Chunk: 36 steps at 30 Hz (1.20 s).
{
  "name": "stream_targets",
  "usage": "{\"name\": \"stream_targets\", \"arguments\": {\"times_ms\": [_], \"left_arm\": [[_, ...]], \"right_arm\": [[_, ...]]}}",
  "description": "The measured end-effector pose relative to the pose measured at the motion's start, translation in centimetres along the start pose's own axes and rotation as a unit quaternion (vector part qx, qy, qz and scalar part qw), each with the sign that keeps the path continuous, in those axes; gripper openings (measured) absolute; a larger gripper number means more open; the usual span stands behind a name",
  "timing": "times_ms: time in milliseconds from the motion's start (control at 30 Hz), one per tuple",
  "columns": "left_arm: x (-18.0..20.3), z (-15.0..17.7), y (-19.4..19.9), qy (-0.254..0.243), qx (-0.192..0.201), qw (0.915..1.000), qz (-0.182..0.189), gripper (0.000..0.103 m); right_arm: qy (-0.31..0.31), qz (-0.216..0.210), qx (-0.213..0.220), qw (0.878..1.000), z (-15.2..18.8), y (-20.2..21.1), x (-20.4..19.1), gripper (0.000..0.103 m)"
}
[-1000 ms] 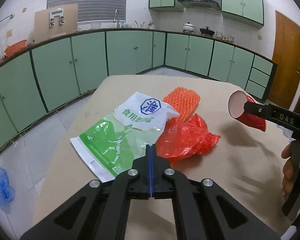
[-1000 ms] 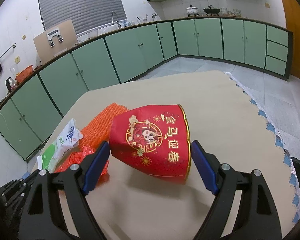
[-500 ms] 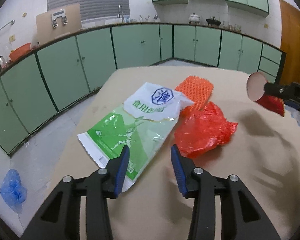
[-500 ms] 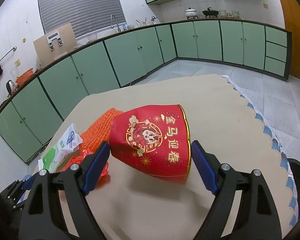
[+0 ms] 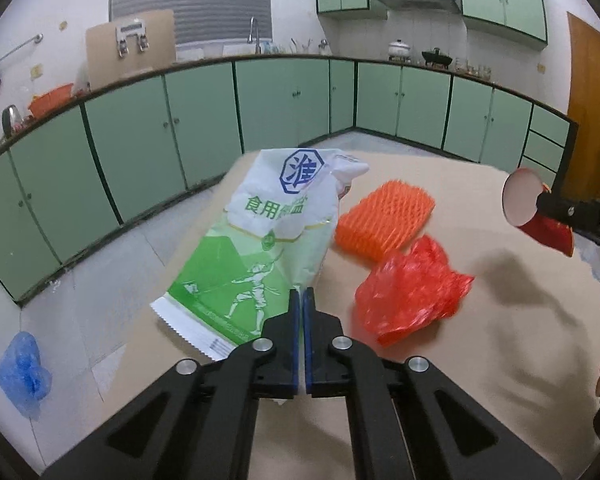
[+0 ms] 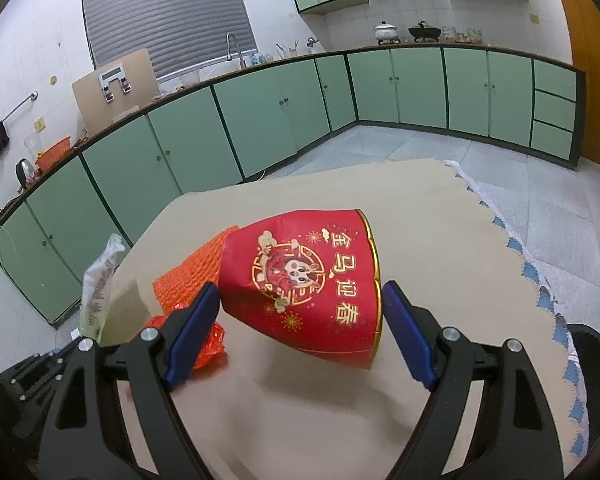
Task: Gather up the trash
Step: 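Grasp the red gold-printed paper cup with the right tool while the left tool grasps the white-green bag, then carry the red cup and white-green bag to the black bin and release both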
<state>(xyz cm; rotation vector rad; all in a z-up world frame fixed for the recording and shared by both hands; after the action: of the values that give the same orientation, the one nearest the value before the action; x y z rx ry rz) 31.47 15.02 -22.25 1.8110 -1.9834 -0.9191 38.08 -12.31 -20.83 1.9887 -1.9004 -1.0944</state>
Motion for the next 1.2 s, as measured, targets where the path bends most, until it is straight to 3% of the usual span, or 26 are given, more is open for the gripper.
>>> {"name": "stream_targets", "arguments": {"times_ms": [333, 567, 967, 1200], "left_arm": [[1.9, -2.4, 4.6, -0.001, 0.028, 0.9995, 0.012, 0.002], [4.9, -3.9, 7.4, -0.012, 0.046, 0.9984, 0.031, 0.002], [13.6, -6.0, 10.3, -0.043, 0.07, 0.9926, 0.09, 0.002], [20.1, -6.6, 11.7, -0.068, 0.079, 0.9848, 0.139, 0.002]], "right_arm": [[-0.005, -0.014, 0.029, 0.999, -1.6, 5.1, 0.0, 0.08], [-0.015, -0.011, 0.048, 0.999, -2.2, 9.5, 2.0, 0.08], [-0.033, 0.037, 0.069, 0.996, -1.7, 16.0, 9.5, 0.08], [-0.047, 0.074, 0.086, 0.992, -1.1, 19.6, 14.8, 0.08]]}}
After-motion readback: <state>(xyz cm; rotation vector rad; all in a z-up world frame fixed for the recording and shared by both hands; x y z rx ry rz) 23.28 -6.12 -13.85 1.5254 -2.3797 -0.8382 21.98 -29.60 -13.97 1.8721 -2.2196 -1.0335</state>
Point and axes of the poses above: each gripper's, at about its wrist camera, not at the fingertips, and y roughly against the way its jaws point, x to its right, z to its underside, the point moved 2 cm from there along -y, roughly the way its jaws point, and after that the axes turned 12 degrees about -y, right-handed, at the moved point
